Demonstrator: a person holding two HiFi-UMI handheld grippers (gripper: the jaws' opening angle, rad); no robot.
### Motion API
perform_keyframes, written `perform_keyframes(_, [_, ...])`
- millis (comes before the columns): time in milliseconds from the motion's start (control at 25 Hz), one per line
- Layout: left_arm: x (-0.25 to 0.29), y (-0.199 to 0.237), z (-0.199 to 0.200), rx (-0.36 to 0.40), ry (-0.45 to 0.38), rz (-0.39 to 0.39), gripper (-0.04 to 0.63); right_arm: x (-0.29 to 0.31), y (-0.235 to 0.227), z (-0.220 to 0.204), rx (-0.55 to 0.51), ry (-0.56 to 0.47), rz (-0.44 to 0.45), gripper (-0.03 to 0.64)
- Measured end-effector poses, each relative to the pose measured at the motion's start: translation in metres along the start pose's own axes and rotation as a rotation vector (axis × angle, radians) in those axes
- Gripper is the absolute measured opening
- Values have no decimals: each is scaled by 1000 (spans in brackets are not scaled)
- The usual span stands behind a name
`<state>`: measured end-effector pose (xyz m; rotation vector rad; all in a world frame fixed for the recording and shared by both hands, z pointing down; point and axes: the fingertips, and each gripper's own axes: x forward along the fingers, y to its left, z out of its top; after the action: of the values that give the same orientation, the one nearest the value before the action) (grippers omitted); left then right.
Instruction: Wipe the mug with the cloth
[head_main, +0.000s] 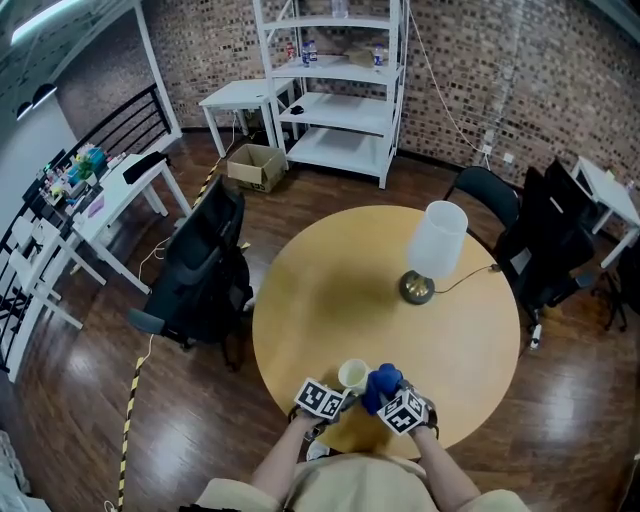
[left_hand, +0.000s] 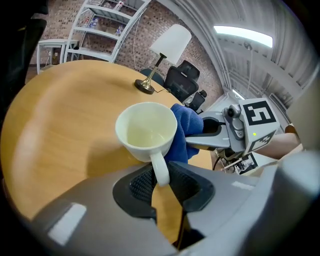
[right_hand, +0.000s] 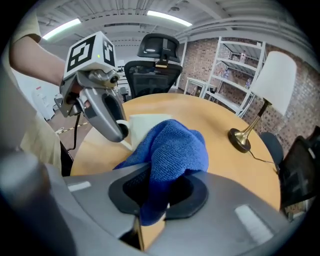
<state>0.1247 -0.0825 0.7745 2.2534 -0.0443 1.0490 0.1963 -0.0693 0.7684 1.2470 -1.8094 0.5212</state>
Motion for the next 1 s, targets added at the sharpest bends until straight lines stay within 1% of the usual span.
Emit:
perform_keyframes(120, [0,-1,-2,30,18,-2,63,4,-8,-1,-19,22,-6,61])
perform_keyframes(240, [0,-1,-5,71,39,7,63,7,-17,0,-68,48,-15,61])
perform_keyframes(520, [-1,-4,-10,224,101,36,63,13,-30,11,-252,88,-17,61])
perform_keyframes(600, [1,-3,-12,289,123,47,63,15,-33,15,-296,86,-4,61])
perform_keyframes(720, [4,-3,-17,398,165,63,63,16,-31,19,-345,73,61,61])
perform_keyframes(840, [3,0,-19,453,198,83,63,14,-29,18,-388,64,149,60])
perform_keyframes(920, [1,-2,-15,500,206,90,64,13,-26,16,-439,63,243,58])
perform_keyframes(1000, [-1,-4,-12,561,217,96,63,10,-21,14,-510,77,371,57])
